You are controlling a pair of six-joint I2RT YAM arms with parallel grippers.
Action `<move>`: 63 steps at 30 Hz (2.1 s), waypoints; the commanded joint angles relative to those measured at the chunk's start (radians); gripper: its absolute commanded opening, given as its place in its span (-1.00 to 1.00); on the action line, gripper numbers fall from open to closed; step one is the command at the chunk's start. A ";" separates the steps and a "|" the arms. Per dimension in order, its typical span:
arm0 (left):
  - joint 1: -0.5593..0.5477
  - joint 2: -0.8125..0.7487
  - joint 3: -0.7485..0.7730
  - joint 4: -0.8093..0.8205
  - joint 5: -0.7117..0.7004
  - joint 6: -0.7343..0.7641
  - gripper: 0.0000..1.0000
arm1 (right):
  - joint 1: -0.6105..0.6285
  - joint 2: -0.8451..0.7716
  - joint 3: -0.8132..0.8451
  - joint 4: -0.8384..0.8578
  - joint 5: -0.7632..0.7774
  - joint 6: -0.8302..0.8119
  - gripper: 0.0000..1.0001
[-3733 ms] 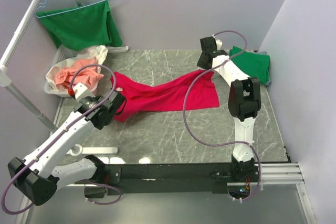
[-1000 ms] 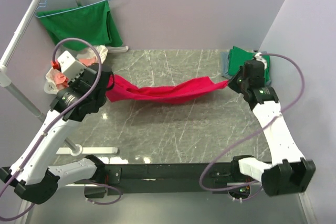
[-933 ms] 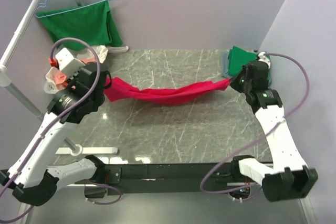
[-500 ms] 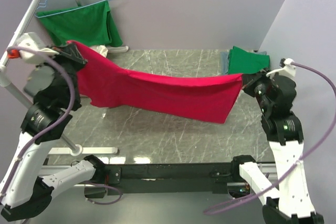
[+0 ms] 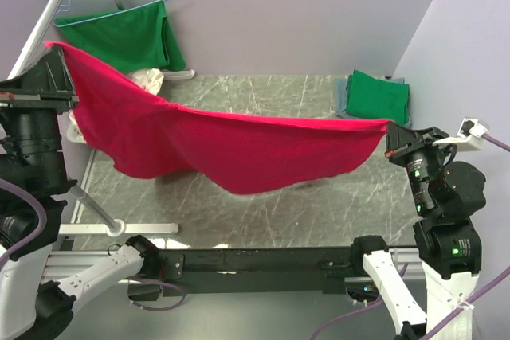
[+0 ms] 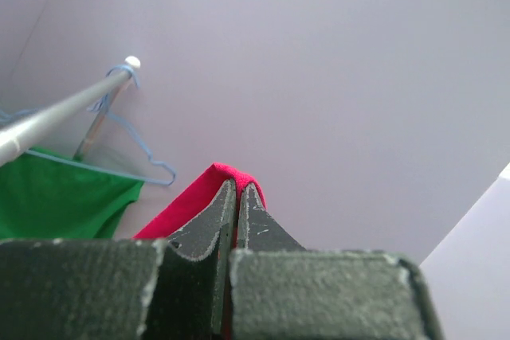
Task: Fold and stack the t-shirts
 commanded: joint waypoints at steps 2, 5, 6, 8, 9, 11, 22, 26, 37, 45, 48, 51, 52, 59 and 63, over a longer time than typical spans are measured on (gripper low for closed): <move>0.004 0.133 0.052 0.155 -0.001 0.084 -0.98 | -0.006 0.085 0.038 0.098 0.025 -0.010 -1.00; 0.004 0.246 0.067 0.233 -0.050 0.151 -0.98 | -0.007 0.173 0.046 0.173 0.026 -0.013 -1.00; 0.005 0.277 0.073 0.256 -0.058 0.192 -0.98 | -0.007 0.196 0.052 0.206 0.029 -0.020 -1.00; 0.004 0.375 0.113 0.328 -0.078 0.228 -0.98 | -0.007 0.263 0.083 0.234 0.048 -0.029 -1.00; 0.005 0.412 0.137 0.340 -0.082 0.261 -0.98 | -0.006 0.286 0.098 0.253 0.054 -0.035 -1.00; 0.008 0.516 0.231 0.354 -0.079 0.283 -0.98 | -0.009 0.346 0.144 0.263 0.077 -0.047 -1.00; 0.108 0.732 0.460 0.285 -0.076 0.277 -0.98 | -0.047 0.443 0.221 0.294 0.019 -0.049 -1.00; 0.119 0.646 0.414 0.282 -0.072 0.269 -0.98 | -0.055 0.394 0.209 0.279 0.013 -0.056 -1.00; 0.119 0.212 0.124 0.166 -0.045 0.183 -0.98 | -0.057 0.127 0.132 0.175 -0.004 -0.066 -1.00; 0.119 0.144 0.122 0.159 -0.036 0.190 -0.98 | -0.057 0.101 0.195 0.141 0.006 -0.087 -1.00; 0.119 0.205 0.176 0.168 -0.035 0.205 -0.98 | -0.058 0.135 0.215 0.170 0.000 -0.081 -1.00; 0.119 0.282 0.199 0.214 -0.044 0.225 -0.98 | -0.057 0.203 0.219 0.208 0.000 -0.078 -1.00; 0.119 0.332 0.205 0.222 -0.047 0.229 -0.98 | -0.057 0.220 0.216 0.219 0.000 -0.075 -1.00; 0.131 0.598 0.228 0.297 -0.087 0.254 -0.98 | -0.057 0.386 0.147 0.351 -0.020 -0.046 -1.00; 0.143 0.754 0.321 0.308 -0.110 0.283 -0.98 | -0.058 0.492 0.158 0.386 -0.035 -0.047 -1.00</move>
